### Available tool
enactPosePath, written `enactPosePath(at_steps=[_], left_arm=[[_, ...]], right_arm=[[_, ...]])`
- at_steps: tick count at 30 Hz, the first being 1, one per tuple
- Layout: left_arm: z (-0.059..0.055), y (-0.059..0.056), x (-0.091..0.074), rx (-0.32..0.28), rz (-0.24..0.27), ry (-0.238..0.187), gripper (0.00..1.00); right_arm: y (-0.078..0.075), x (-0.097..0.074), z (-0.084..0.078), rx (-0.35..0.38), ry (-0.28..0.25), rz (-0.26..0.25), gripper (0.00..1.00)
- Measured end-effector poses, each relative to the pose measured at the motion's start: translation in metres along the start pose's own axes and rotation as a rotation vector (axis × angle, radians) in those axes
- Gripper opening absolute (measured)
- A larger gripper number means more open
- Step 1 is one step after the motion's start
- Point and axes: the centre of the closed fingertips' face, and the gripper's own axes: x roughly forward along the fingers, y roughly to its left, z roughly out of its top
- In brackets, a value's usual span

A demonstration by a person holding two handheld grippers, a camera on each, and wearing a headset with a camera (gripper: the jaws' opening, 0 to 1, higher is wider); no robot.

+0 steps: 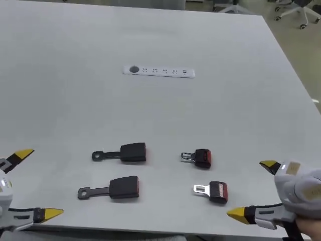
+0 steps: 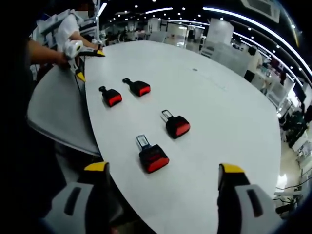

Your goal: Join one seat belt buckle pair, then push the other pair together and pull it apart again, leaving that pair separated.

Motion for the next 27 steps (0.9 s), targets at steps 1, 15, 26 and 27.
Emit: enactPosePath(at_steps=[1, 15, 26, 27], left_arm=[[-0.001, 0.000, 0.000, 0.001, -0.001, 0.004, 0.99], [0.003, -0.003, -0.001, 0.052, 0.009, 0.013, 0.95], [0.001, -0.002, -0.001, 0.112, 0.022, 0.037, 0.93], [-0.001, -0.001, -0.001, 0.115, 0.024, 0.042, 0.93]], right_arm=[[0.000, 0.000, 0.000, 0.001, -0.001, -0.002, 0.93], [0.001, -0.008, -0.001, 0.044, 0.015, -0.003, 0.91], [0.002, -0.006, -0.002, -0.057, 0.063, -0.002, 0.87], [0.005, -0.005, 0.000, -0.045, 0.057, 0.014, 0.89]])
